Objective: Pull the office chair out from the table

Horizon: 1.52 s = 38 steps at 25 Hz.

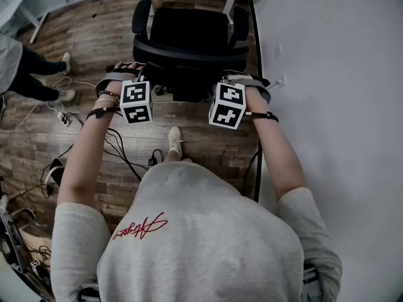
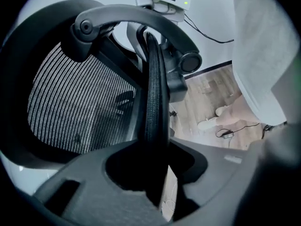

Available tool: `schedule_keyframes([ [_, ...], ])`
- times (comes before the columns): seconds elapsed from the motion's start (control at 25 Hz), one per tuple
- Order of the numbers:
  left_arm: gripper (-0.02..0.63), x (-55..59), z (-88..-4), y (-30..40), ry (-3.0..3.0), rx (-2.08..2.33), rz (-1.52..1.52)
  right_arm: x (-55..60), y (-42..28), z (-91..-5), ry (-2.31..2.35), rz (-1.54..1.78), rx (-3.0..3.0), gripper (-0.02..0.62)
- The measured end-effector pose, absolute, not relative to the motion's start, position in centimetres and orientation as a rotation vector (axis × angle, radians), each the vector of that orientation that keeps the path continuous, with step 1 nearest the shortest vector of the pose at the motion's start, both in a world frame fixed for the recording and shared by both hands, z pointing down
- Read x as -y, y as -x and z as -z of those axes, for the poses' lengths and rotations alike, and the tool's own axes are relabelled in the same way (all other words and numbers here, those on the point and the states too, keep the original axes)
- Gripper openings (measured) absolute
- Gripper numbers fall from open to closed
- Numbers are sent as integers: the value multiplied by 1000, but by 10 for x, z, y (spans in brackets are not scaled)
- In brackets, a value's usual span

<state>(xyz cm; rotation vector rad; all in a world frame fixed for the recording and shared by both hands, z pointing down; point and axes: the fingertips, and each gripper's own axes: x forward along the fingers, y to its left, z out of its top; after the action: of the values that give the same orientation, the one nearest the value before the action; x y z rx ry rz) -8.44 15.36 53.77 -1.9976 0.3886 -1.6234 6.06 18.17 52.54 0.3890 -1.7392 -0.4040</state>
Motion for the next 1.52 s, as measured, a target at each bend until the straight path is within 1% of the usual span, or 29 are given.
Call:
schedule_keyframes([
  [0.12, 136, -156, -538, 85, 2001, -359, 1651, -184, -61, -525, -380, 407, 1733, 164],
  [0.2, 155, -157, -537, 86, 2014, -356, 1653, -183, -61, -521, -399, 405, 1747, 164],
  [0.28, 155, -156, -532, 86, 2033, -379, 1643, -182, -59, -514, -420, 404, 1765, 172],
  [0.4, 178, -158, -526, 87, 2034, -401, 1634, -185, -59, -508, -421, 397, 1773, 175],
  [0.84, 181, -172, -500, 86, 2049, -475, 1540, -195, -63, -485, -487, 357, 1835, 161],
  [0.96, 179, -175, -492, 86, 2056, -489, 1521, -200, -61, -480, -493, 367, 1842, 133],
  [1.08, 178, -181, -484, 85, 2098, -515, 1490, -206, -57, -473, -498, 380, 1857, 130],
  [1.52, 164, -203, -446, 72, 2307, -688, 1247, -218, -52, -437, -617, 379, 1968, 117],
])
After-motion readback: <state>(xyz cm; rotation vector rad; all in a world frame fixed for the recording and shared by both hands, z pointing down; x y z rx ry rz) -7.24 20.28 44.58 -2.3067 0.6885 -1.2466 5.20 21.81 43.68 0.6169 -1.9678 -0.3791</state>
